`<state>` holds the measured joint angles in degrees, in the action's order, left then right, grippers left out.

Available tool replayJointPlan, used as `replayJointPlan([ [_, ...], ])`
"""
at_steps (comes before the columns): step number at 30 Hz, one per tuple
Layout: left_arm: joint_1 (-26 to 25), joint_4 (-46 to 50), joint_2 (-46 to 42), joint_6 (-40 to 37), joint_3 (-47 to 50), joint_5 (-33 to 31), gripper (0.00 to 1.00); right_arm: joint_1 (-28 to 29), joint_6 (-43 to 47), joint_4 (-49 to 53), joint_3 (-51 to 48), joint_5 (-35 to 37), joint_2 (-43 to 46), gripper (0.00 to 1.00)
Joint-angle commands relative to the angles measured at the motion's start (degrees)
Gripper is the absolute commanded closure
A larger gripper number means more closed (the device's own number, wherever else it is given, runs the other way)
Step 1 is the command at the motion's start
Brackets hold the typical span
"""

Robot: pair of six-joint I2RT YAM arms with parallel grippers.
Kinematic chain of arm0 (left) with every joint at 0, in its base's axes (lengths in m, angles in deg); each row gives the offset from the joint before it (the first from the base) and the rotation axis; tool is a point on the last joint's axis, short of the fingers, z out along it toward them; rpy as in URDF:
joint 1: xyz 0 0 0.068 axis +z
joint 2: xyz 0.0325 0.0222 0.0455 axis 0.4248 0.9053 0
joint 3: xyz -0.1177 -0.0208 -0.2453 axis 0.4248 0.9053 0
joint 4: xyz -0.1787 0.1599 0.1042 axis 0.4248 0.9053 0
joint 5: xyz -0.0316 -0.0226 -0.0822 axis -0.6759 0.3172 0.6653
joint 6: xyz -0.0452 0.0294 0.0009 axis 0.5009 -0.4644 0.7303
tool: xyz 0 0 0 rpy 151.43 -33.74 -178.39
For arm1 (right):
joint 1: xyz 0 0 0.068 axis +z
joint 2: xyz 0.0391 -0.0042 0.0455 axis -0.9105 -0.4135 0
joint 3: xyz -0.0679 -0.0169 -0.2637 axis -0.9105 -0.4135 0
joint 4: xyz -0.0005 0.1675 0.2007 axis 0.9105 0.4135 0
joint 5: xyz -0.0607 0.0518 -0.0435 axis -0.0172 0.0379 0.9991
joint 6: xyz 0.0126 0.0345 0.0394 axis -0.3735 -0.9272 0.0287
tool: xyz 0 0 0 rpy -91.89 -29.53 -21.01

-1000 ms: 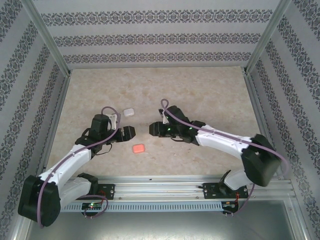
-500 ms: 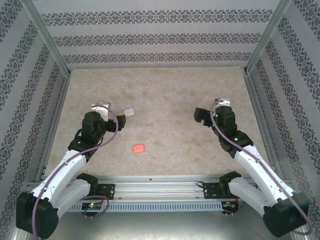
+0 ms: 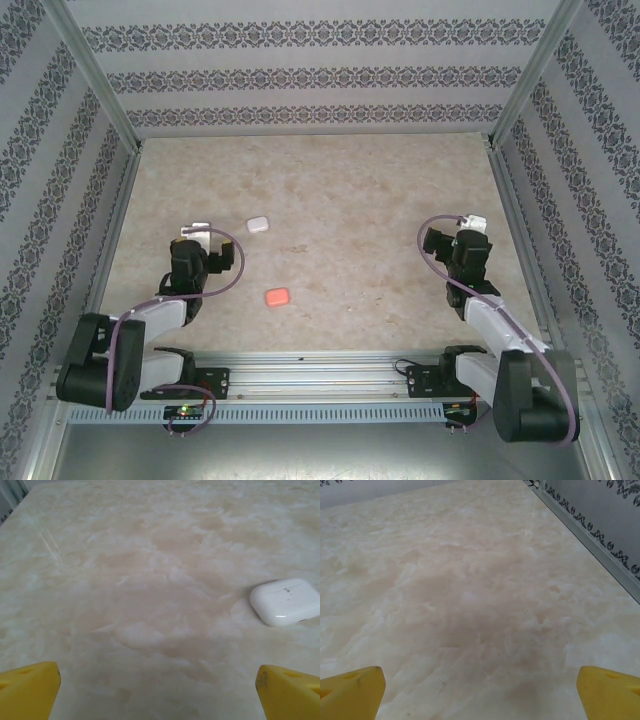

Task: Insert the wireless bluetooth earbuds into the charging case

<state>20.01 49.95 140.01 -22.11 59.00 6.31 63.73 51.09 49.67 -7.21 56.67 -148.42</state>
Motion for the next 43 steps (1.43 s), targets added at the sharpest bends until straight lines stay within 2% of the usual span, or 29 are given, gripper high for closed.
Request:
replayJointPlan([
  [1, 1.1, -16.5, 4.5, -1.8, -0.1, 3.2, 0.0, -1.2, 2.0, -15.4, -2.2, -2.5, -3.9, 0.02],
  [4, 1.8, -20.2, 8.8, -3.4, -0.7, 4.3, 0.0, -1.4, 1.7, -26.0, -4.1, -4.7, -9.8, 0.02],
  [9, 3.2, -41.4, 21.9, -2.2, 2.9, 3.6, 0.0, -1.8, 3.4, -33.4, -3.1, -7.6, -16.6, 0.02],
  [10, 3.2, -43.2, 22.6, -2.0, 3.4, 3.2, 0.0, -1.8, 3.6, -34.8, -3.1, -8.2, -18.2, 0.02],
  [12, 3.4, -37.1, 19.7, -1.1, 2.7, 2.7, 0.0, -1.6, 5.2, -38.4, -3.4, -11.8, -21.0, 0.02],
  [15, 3.9, -29.4, 19.6, -1.7, -1.7, 4.5, 0.0, 0.1, 5.8, -43.1, -1.6, -9.0, -27.4, 0.02],
  [17, 3.9, -19.5, 18.9, -1.6, -6.6, 4.7, 0.0, 2.8, 8.6, -29.8, 3.5, -5.9, -24.7, 0.02],
  [18, 4.3, -15.9, 19.1, -1.3, -8.2, 5.8, 0.0, 3.2, 9.1, -30.7, 3.3, -5.4, -25.2, 0.02],
  [19, 5.0, -15.7, 18.9, -0.4, -8.0, 5.9, 0.0, 3.1, 8.7, -35.8, 2.1, -5.4, -26.6, 0.02],
  [20, 5.0, -16.8, 19.2, -0.4, -7.9, 5.6, 0.0, 3.1, 8.6, -36.1, 2.0, -5.3, -26.6, 0.02],
  [22, 5.0, -16.5, 19.1, -0.4, -7.9, 5.3, 0.0, 3.1, 8.9, -30.9, 3.0, -5.4, -24.8, 0.02],
  [24, 5.0, -17.7, 19.1, -0.5, -7.2, 5.6, 0.0, 3.1, 8.9, -34.2, 2.3, -5.3, -25.9, 0.02],
  [26, 5.0, -18.8, 19.1, -0.9, -6.7, 6.5, 0.0, 3.1, 9.0, -31.6, 2.9, -5.5, -25.0, 0.02],
  [43, 5.0, -16.7, 19.1, -1.1, -7.8, 7.2, 0.0, 2.7, 8.8, -32.1, 2.9, -6.2, -25.3, 0.02],
])
